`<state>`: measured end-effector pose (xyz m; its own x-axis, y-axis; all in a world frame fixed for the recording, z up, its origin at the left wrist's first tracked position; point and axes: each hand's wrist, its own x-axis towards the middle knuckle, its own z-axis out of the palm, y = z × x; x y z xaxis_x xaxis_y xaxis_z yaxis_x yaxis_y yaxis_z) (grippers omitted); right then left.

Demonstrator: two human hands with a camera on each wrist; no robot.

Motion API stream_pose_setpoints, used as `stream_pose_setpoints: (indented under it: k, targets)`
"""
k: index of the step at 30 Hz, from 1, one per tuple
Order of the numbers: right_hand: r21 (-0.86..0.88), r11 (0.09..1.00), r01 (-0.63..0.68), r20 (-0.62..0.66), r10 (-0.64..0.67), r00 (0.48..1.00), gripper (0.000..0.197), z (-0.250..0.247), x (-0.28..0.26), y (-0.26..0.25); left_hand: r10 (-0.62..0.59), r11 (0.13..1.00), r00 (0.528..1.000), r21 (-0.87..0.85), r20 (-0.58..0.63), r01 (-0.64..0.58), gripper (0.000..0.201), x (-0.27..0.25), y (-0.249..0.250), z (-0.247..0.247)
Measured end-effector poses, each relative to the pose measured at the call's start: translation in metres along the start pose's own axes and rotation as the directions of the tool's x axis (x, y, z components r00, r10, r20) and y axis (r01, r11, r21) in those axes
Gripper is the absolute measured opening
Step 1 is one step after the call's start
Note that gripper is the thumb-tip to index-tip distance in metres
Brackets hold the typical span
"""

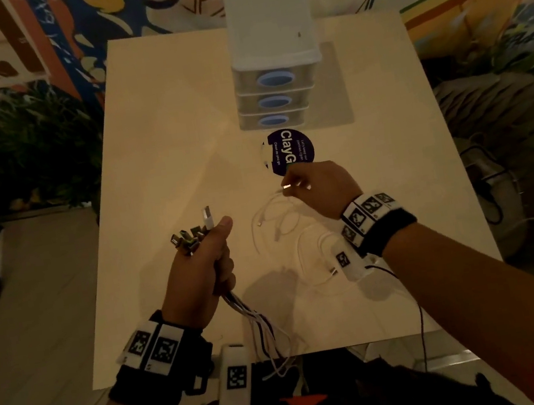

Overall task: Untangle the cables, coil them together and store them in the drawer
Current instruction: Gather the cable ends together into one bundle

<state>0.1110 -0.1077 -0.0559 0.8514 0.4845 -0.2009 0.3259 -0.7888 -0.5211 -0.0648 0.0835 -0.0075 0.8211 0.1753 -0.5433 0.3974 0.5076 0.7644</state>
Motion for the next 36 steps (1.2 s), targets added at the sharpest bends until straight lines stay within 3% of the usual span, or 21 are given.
stream_pose_setpoints:
  k: [4, 13, 19, 22, 25, 27, 29, 32, 36]
  targets:
    - [0.105, 0.994, 0.039, -0.093, -0.029, 0.995, 0.016, -0.024, -0.017, 0.004, 0.084, 0.993, 0.996, 0.092, -0.044, -0.079, 0.034, 0.006, 0.0, 0.006]
    - [0.231, 0.966, 0.115, -0.124, -0.088, 0.988, 0.012, -0.044, -0.055, 0.006, 0.144, 0.961, 0.982, 0.256, -0.12, -0.11, 0.026, 0.014, -0.01, 0.035]
    - [0.361, 0.907, 0.217, -0.153, -0.172, 0.973, 0.013, -0.053, -0.08, -0.007, 0.14, 0.862, 0.99, 0.489, 0.025, -0.135, 0.026, 0.002, -0.013, 0.058]
    - [0.468, 0.851, 0.238, -0.096, -0.218, 0.971, 0.037, -0.054, -0.09, -0.003, 0.146, 0.892, 0.988, 0.426, 0.044, -0.151, 0.034, -0.005, -0.016, 0.064]
    - [0.397, 0.887, 0.235, 0.059, -0.281, 0.958, 0.062, -0.046, -0.093, 0.007, 0.176, 0.918, 0.982, 0.35, 0.066, -0.188, 0.031, -0.012, -0.018, 0.067]
    - [0.349, 0.897, 0.271, 0.095, -0.322, 0.942, 0.058, -0.037, -0.092, 0.01, 0.204, 0.92, 0.975, 0.322, 0.09, -0.222, 0.031, -0.015, -0.018, 0.069]
    - [0.341, 0.895, 0.29, 0.083, -0.335, 0.938, 0.042, -0.027, -0.09, 0.009, 0.24, 0.913, 0.967, 0.318, 0.088, -0.256, 0.033, -0.017, -0.018, 0.069]
    - [0.317, 0.923, 0.217, 0.023, -0.236, 0.971, 0.018, -0.019, -0.083, 0.011, 0.314, 0.919, 0.949, 0.24, 0.033, -0.313, 0.024, -0.021, -0.015, 0.069]
    - [0.297, 0.944, 0.142, 0.039, -0.16, 0.986, 0.024, -0.022, -0.077, 0.024, 0.401, 0.914, 0.915, 0.083, -0.05, -0.397, 0.029, -0.025, -0.005, 0.063]
